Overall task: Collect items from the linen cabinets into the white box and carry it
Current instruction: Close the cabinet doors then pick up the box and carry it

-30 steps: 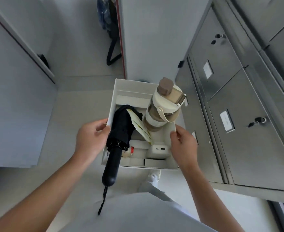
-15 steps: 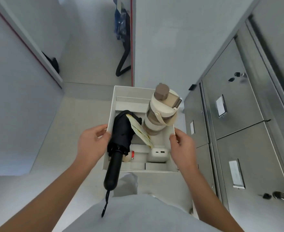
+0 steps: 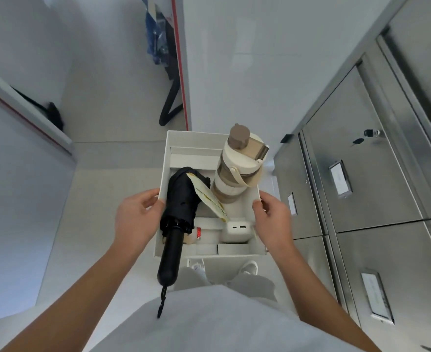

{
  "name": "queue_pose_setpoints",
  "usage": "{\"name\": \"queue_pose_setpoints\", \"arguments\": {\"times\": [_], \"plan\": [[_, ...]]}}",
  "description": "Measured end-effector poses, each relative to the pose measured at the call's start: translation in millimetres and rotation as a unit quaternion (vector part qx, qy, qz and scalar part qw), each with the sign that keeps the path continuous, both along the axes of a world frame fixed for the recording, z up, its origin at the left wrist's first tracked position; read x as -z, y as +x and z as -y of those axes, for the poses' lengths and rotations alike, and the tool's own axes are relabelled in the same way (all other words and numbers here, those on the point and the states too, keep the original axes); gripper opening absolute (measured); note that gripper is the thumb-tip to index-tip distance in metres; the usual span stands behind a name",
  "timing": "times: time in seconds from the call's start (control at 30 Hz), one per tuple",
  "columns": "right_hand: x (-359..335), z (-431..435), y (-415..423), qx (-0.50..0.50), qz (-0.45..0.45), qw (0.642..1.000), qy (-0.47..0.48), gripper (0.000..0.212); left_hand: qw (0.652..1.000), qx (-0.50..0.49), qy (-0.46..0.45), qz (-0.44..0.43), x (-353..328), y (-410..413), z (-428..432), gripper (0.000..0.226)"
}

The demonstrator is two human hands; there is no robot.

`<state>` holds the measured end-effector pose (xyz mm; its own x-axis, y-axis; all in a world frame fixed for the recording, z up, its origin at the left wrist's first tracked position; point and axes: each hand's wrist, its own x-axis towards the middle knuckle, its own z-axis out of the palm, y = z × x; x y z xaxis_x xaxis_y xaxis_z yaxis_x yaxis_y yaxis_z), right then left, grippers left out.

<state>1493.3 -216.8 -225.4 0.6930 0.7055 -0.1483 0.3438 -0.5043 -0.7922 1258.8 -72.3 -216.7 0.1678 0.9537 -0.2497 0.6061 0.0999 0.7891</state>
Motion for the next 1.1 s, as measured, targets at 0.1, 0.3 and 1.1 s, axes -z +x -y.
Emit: {"name": "queue_pose_setpoints", "arguments": {"times": [0.1, 0.3, 1.1], "plan": [[4, -10, 11, -0.008, -0.016, 1.000, -0.004, 0.047, 1.000, -0.002, -0.004, -0.005, 2, 8, -5, 0.029], [15, -18, 25, -0.022, -0.018, 0.999, -0.021, 0.052, 1.000, -0.005, -0.015, -0.014, 12, 20, -3, 0.026], [97, 59, 177, 0.046, -0.054, 0.995, -0.066, 0.022, 0.995, 0.063, -0.074, -0.017, 88, 187, 48, 0.026]]}}
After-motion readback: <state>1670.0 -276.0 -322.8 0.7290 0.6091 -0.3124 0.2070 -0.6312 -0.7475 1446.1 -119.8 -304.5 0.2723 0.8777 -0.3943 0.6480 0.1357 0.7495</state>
